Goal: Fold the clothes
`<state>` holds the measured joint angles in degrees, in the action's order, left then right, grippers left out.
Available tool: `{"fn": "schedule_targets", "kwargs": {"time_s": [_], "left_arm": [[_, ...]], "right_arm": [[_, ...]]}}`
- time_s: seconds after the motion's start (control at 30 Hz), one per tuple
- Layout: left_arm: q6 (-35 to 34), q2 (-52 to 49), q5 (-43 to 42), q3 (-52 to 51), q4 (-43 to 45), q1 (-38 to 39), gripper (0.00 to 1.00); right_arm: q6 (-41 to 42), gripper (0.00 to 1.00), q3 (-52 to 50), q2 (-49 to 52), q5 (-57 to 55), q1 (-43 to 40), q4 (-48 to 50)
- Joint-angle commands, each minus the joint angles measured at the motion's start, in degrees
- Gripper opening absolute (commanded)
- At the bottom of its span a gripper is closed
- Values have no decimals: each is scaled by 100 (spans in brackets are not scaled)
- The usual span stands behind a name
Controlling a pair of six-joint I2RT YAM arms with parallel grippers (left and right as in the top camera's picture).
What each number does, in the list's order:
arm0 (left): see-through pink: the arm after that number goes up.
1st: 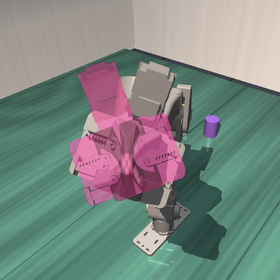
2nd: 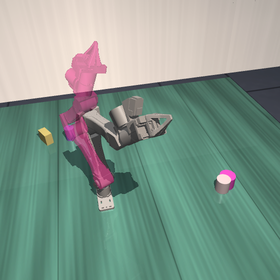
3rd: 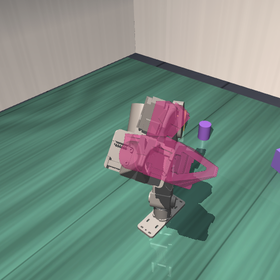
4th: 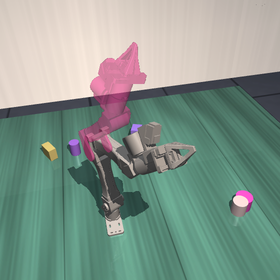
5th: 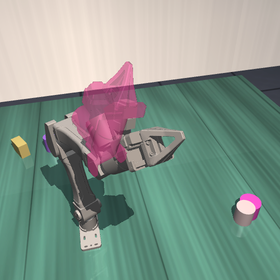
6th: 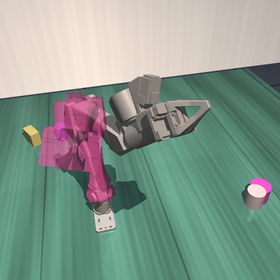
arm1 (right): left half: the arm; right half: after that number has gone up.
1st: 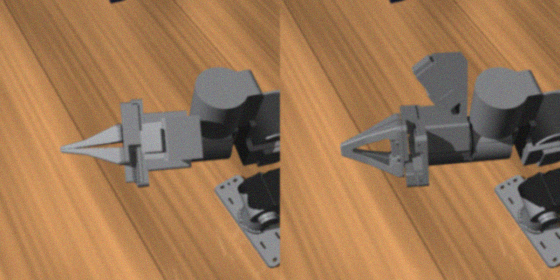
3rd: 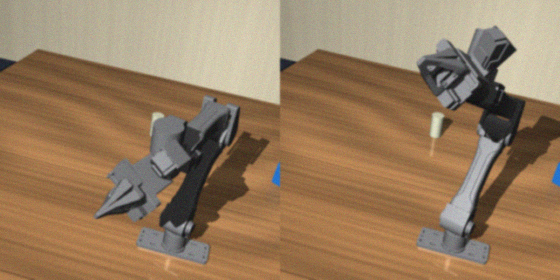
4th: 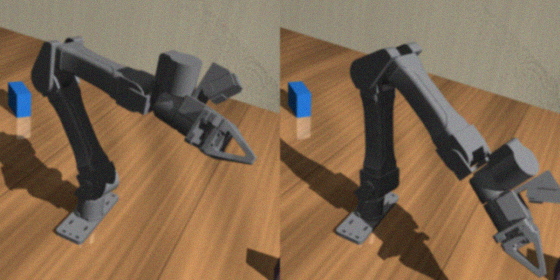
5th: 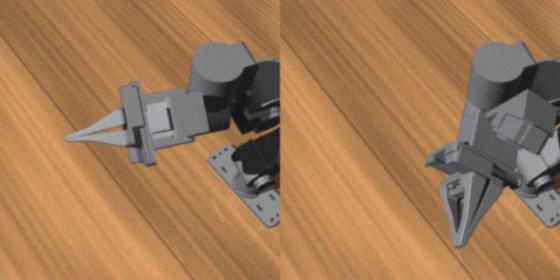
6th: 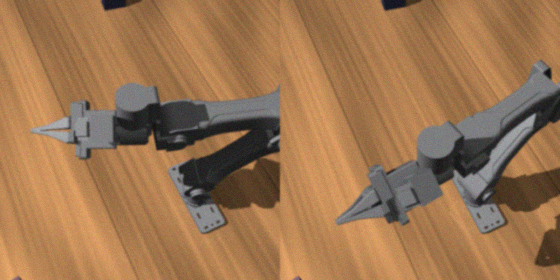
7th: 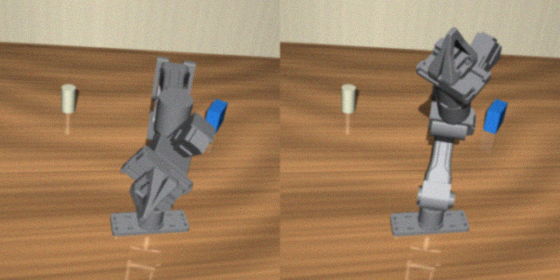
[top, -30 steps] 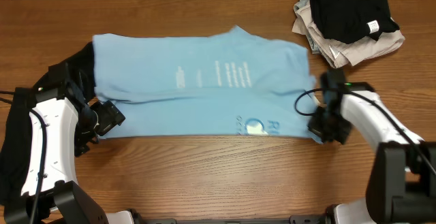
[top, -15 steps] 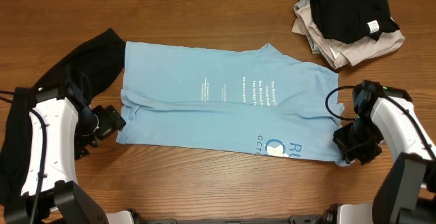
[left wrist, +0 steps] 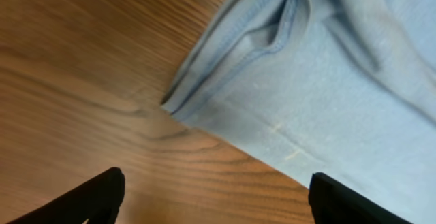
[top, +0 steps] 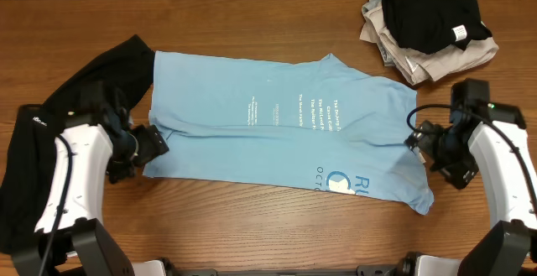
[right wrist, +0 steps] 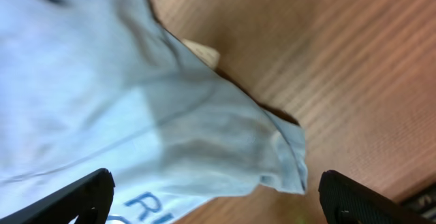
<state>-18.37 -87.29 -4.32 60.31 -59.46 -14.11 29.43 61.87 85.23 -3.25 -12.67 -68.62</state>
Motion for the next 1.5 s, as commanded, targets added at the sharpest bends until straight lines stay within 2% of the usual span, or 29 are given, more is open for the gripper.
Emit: {"fn": "schedule_targets", "kwargs": {"time_s": [0.0,0.1,0.13,0.17,0.23,0.27,0.43,0.53,0.8,0.97,1.13,1.23,1.3,1.37,1.47], "left_arm": [[35,-2,-107,-494,339,127,82],[-170,-2,-153,-903,879,138,57],[-221,-2,-199,-1016,1078,140,39],[-243,-2,-282,-1143,1316,140,32],[-243,-2,-321,-1360,1738,140,11],[-243,-2,-319,-1449,1919,140,4],[-221,-2,-264,-1963,2903,140,4],[-343,-2,-219,-2129,2997,140,4],[-1727,-2,820,-2144,1716,35,4],[-1786,-2,1084,-2144,1137,-127,4],[-1786,0,811,-2131,824,-175,4],[-1438,0,398,-1926,629,-173,4],[-564,0,-229,-1622,564,-173,4],[-138,0,-667,-1196,374,-175,4],[48,0,-734,-313,-144,-166,14]], "right_arm": [[-424,99,326,-140,332,-15,46],[-575,96,343,-140,708,-15,216],[-570,95,343,-140,787,-15,269],[-570,95,343,-140,881,-15,341],[-570,95,343,-140,1054,-15,455],[-570,95,343,-140,1110,-15,494],[-577,95,343,-140,1196,-15,560],[-605,95,343,-140,1196,-15,557],[-699,95,343,-140,1193,-15,564],[-745,95,343,-140,1191,-15,557],[-1001,95,348,-140,1196,-15,444],[-1172,95,411,-166,1274,-15,350],[-1322,95,579,-210,1364,-9,221],[-1390,95,850,-273,1366,-9,61],[-1615,96,1563,-297,1366,39,-420]]}}
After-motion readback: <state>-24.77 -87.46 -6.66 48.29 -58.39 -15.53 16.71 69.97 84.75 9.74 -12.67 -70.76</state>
